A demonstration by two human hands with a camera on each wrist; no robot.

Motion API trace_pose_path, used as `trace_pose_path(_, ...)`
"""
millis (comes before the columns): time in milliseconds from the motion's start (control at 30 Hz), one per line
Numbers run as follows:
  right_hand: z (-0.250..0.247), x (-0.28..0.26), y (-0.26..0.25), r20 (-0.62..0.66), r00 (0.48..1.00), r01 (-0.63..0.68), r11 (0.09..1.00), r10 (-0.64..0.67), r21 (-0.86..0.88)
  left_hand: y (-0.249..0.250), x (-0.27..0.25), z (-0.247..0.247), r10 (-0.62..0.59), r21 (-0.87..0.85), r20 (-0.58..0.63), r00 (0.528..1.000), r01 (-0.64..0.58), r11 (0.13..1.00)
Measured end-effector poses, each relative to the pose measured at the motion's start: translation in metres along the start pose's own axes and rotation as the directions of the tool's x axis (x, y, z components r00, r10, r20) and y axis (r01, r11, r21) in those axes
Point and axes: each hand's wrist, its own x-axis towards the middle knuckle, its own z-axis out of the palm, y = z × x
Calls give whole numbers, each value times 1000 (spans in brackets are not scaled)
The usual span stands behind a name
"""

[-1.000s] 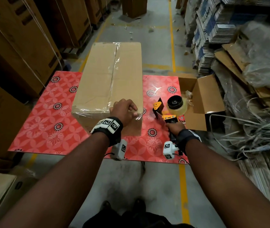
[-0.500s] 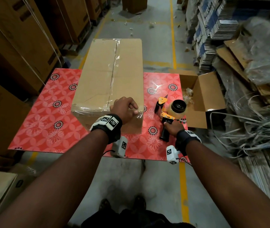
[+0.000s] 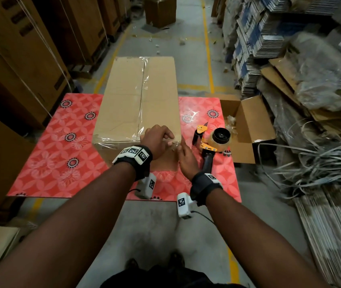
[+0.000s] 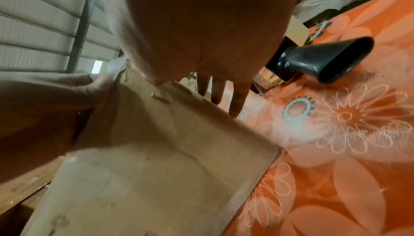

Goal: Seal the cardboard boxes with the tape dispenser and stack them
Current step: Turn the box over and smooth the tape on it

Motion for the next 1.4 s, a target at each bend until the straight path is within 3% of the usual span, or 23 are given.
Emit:
trace_pose_path(100,7,-3,1,-130,991,2,995,-14,-97,-1,-1,-3,16,-13,14,1000,-16,1000)
trace_pose_path(300,6,-4,6,-19,998,57,942,-67,-331,-5,-1,-7,60,-47,38,997,-58,997)
trace_pose_path(400,-12,-13,-9,38,996,84,942,-76,-326,-7,0,-15,112,-21,61,992,-111,994)
trace_pose_path(500,-36,-17,-33,-48,993,91,964,-106,-249,-14,-2,-20,124,52,23,992,-125,991)
trace_pose_path(567,-43,-12,-49,-80,976,172,938,-205,-301,-22,-6,-20,112,107,-20,994,-109,988)
trace_pose_path(633,-41,-2,-61,31,955,280,867,-294,-413,-28,-10,-18,158,149,-52,986,-149,978)
trace_pose_path(767,-37,10,-55,274,881,467,625,-385,-625,-31,-14,-14,206,170,-68,976,-192,967)
trace_pose_path(900,-42,10,-49,325,845,521,515,-425,-681,-36,-17,-18,229,167,-26,973,-222,961)
trace_pose_path(1033,-39,10,-57,339,852,500,425,-399,-755,-41,-24,-27,203,211,-9,979,-197,957)
trace_pose_path(1133,-28,10,-71,356,793,573,406,-494,-712,-58,-32,-42,175,191,-66,982,-160,969)
trace_pose_path(1200,-18,12,-80,319,774,591,442,-547,-675,-78,-37,-53,139,151,-123,983,-120,981)
trace_pose_path(1300,-9,14,-85,243,823,525,525,-514,-669,-103,-44,-65,89,158,-147,985,-65,985)
trace_pose_path(1400,-5,11,-88,243,848,480,490,-471,-728,-115,-51,-68,51,176,-128,990,-28,984)
